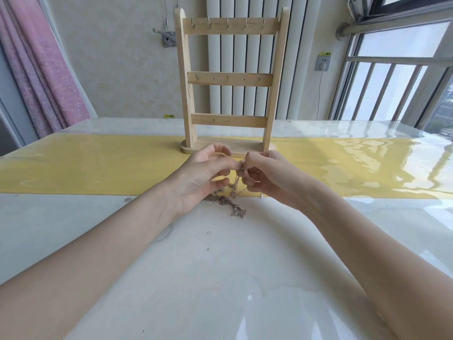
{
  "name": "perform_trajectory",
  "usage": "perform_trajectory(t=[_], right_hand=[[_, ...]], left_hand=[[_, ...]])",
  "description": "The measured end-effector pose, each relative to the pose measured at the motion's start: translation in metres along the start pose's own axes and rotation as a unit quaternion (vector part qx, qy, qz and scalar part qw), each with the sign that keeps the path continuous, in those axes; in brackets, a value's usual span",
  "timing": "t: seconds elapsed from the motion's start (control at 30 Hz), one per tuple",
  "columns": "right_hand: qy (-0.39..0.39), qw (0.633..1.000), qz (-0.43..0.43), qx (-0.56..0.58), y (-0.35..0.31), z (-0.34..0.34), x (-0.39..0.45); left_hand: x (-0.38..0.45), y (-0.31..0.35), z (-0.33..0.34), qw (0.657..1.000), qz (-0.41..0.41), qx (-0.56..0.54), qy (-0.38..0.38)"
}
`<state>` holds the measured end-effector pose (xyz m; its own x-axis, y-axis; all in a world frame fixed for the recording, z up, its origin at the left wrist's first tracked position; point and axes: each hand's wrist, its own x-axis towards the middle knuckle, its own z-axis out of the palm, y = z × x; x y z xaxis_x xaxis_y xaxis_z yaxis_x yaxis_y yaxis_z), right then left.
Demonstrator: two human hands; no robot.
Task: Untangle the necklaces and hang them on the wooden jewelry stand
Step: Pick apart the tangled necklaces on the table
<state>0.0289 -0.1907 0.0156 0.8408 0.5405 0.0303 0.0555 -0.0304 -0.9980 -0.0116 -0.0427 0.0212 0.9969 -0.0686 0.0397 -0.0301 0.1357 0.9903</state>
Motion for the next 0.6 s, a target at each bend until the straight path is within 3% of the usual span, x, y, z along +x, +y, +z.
perform_trajectory(t=[0.1,0.3,0.5,0.6], right_hand=[[0.002,1.0,0.004,-0.011,0.002,0.001,0.0],[0.06,0.997,-0.022,-0.041,0.008,0.007,0.0],[0.073,0.994,-0.046,-0.062,0.008,0.009,-0.001],[0.073,0.99,-0.036,-0.116,0.006,0.008,-0.002]], left_hand=[[0.001,-0.001,0.0,1.0,-0.018,-0.01,0.013],[0.002,-0.005,0.0,0.985,0.03,0.157,0.062],[0.002,-0.01,0.005,0.995,0.002,0.08,0.053],[0.002,-0.01,0.001,0.989,0.019,0.133,0.056]])
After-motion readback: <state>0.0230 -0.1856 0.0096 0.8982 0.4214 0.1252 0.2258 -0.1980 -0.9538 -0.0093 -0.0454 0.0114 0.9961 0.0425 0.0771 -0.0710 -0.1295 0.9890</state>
